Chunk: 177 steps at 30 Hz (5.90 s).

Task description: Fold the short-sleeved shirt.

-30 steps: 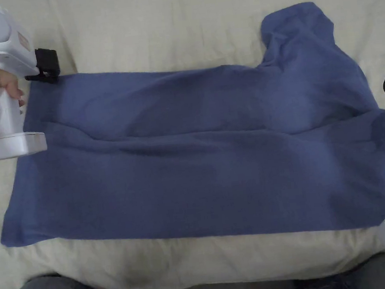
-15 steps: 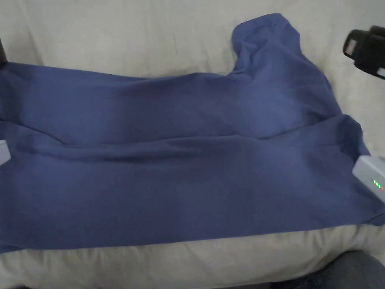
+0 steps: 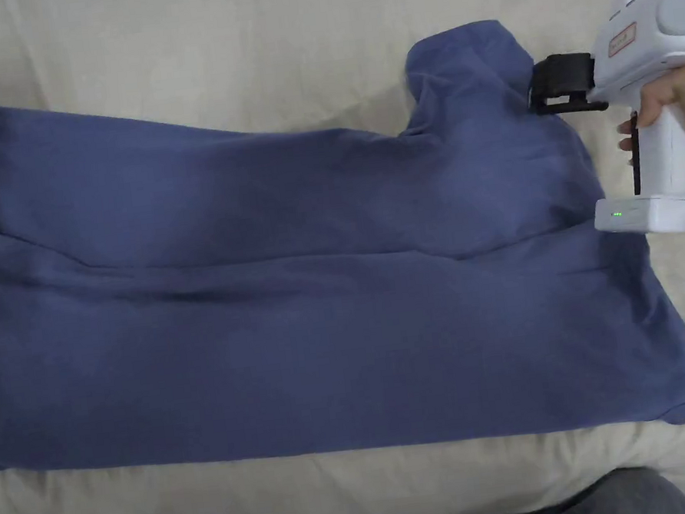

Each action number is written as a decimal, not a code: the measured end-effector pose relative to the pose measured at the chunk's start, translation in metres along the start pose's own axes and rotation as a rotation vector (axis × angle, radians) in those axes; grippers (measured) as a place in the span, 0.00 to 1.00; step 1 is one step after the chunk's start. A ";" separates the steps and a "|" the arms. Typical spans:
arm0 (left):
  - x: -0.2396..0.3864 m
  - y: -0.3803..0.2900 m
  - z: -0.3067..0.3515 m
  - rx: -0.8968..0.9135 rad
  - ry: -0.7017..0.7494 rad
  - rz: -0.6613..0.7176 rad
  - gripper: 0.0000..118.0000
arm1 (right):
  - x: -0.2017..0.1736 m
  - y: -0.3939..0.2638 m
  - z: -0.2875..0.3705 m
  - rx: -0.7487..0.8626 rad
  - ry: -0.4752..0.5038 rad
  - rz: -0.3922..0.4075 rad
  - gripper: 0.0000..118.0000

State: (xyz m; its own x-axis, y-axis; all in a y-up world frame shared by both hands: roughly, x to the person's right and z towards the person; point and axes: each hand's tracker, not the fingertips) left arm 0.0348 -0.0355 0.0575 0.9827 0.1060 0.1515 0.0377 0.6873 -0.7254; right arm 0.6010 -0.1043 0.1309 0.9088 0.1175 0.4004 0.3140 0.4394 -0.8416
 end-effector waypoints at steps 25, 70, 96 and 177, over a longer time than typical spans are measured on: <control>-0.031 -0.045 0.108 0.074 -0.038 0.019 0.01 | 0.056 -0.115 0.191 0.321 0.200 0.008 0.02; 0.060 -0.129 0.230 0.594 -0.006 -0.159 0.01 | -0.004 -0.254 0.319 0.889 0.161 -0.076 0.01; -0.146 -0.171 0.039 -0.339 -0.519 0.421 1.00 | -0.033 -0.237 0.250 0.634 0.120 -0.073 0.01; 0.264 -0.258 0.125 -0.203 -0.630 -0.359 0.33 | 0.066 -0.306 0.271 0.666 0.144 -0.237 0.01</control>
State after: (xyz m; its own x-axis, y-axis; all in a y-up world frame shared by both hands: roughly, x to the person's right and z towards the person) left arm 0.2622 -0.0951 0.3684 0.6164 0.3332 0.7135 0.4292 0.6174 -0.6592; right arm 0.4902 0.0101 0.5128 0.8787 -0.1465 0.4543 0.3146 0.8935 -0.3205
